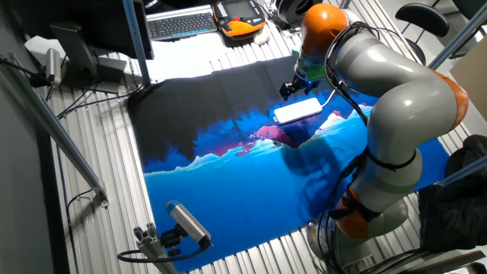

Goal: Turn on the power strip by pressing the button

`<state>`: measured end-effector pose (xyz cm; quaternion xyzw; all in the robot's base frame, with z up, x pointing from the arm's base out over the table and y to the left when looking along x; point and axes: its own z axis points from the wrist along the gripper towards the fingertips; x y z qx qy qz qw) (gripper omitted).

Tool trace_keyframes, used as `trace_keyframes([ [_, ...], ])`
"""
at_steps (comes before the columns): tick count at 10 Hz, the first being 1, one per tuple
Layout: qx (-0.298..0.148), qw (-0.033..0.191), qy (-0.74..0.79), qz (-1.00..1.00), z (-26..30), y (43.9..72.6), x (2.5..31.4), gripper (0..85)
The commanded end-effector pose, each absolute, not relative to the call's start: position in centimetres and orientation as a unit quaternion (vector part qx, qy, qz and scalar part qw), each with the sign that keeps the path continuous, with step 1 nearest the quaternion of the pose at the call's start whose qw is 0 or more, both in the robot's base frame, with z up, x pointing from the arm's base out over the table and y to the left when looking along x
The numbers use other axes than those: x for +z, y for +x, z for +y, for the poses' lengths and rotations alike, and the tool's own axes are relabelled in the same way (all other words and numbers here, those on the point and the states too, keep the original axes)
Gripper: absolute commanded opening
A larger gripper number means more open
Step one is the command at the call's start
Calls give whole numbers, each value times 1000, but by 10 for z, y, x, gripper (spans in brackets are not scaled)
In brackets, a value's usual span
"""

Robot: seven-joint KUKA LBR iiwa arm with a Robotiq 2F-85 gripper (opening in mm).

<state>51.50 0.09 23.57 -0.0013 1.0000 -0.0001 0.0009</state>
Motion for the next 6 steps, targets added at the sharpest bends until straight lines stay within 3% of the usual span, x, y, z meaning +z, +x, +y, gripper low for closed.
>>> trace_keyframes([
  [1, -1, -56, 55, 997, 1, 515, 236, 0],
  [6, 2, -55, 54, 997, 1, 515, 236, 0],
])
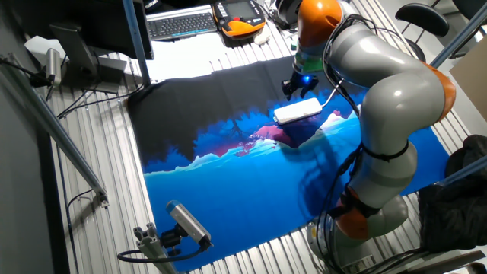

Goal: Turn on the power strip by pressing the button

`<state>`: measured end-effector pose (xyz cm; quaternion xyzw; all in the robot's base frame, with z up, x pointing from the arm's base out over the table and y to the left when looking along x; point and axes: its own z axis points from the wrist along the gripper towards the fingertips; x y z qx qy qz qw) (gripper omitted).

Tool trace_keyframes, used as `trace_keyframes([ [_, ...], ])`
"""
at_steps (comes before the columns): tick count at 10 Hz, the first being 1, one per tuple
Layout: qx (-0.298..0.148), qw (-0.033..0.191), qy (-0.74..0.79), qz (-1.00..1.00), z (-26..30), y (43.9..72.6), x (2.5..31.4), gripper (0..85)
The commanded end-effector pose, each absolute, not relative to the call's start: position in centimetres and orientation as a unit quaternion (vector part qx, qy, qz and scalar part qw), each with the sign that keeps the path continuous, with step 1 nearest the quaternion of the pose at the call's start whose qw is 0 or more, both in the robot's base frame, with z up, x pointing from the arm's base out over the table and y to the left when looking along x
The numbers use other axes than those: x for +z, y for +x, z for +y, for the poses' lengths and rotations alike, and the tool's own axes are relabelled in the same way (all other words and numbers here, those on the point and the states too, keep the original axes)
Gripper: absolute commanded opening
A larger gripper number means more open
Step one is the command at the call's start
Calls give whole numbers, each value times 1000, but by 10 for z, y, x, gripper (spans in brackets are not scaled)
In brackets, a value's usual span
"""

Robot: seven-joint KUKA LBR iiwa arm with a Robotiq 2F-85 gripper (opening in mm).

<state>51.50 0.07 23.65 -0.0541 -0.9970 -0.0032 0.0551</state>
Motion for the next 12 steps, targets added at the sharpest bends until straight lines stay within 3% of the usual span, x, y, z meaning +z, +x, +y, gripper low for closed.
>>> trace_keyframes([
  [1, -4, 55, -55, -997, 1, 515, 237, 0],
  [5, -5, 57, -64, -996, 1, 515, 237, 0],
  [10, 19, 79, -120, -989, 1, 515, 237, 0],
  [12, 21, 50, -176, -983, 1, 515, 237, 0],
])
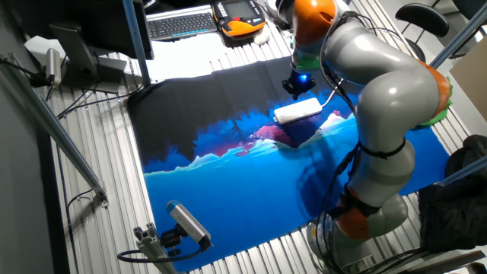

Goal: Turn on the power strip by pressing the button

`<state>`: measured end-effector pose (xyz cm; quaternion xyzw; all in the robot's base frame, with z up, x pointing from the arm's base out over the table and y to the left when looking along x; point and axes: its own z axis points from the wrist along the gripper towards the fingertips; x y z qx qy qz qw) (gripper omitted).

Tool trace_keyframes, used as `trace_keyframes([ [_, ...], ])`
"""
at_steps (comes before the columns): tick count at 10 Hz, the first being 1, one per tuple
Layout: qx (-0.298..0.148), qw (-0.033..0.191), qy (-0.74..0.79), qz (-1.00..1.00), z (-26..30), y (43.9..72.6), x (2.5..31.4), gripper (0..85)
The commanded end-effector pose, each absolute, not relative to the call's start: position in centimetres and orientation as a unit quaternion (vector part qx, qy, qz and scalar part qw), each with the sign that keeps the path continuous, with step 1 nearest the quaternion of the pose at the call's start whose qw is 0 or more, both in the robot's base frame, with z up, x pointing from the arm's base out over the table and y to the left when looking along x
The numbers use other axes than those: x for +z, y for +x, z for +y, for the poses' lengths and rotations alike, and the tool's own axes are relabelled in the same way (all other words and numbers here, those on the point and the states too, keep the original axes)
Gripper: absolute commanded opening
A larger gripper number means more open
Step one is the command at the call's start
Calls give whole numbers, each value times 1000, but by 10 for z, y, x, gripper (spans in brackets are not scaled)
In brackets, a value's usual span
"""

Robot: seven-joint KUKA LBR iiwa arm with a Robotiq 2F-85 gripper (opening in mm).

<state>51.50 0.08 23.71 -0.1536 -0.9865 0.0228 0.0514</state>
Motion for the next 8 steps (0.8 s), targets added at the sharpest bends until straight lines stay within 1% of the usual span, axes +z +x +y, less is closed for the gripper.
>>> trace_keyframes([
  [1, 20, 54, -182, -982, 1, 515, 237, 0],
  [2, -11, 63, -198, -978, 1, 515, 237, 0],
  [4, 15, 60, -235, -970, 0, 518, 235, 0],
  [5, 0, 60, -264, -963, -4, 527, 230, 0],
  [6, 1, 58, -270, -961, -12, 537, 220, 170],
  [8, -27, 58, -284, -957, -30, 556, 200, 170],
])
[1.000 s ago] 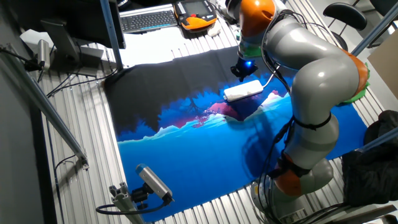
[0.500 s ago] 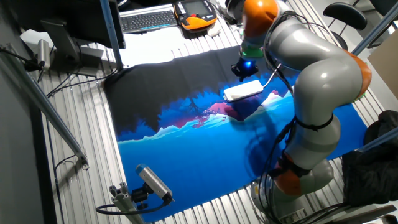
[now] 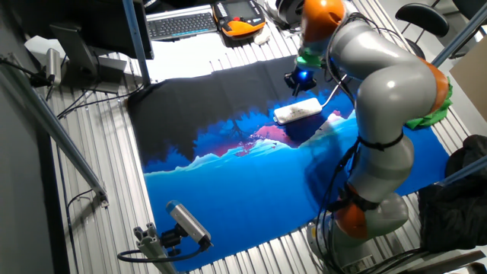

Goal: Turn on the power strip by pressing the button

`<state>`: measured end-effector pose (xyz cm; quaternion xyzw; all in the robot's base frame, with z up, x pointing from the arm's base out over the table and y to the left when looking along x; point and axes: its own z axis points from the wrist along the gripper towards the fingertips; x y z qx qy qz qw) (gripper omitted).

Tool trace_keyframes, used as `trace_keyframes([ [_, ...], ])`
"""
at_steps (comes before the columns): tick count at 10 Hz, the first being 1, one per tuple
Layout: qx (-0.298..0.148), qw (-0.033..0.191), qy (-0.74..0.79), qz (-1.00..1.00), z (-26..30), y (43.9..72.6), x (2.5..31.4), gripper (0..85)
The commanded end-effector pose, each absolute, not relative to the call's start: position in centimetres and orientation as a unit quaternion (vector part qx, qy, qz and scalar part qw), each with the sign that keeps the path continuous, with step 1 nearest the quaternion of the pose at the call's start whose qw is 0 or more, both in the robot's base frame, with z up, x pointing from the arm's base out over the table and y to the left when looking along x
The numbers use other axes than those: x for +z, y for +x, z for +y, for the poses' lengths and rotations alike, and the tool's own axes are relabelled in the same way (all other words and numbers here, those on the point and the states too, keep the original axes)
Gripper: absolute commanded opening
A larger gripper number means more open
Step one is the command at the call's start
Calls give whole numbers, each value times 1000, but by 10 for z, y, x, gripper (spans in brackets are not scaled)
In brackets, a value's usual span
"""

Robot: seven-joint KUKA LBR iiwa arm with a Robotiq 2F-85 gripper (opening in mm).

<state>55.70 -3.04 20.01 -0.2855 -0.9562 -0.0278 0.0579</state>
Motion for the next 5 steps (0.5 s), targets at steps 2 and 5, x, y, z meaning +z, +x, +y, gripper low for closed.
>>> trace_keyframes([
  [2, -27, 53, -322, -945, -35, 575, 184, 340],
  [5, 2, 29, -351, -936, -40, 591, 152, 340],
])
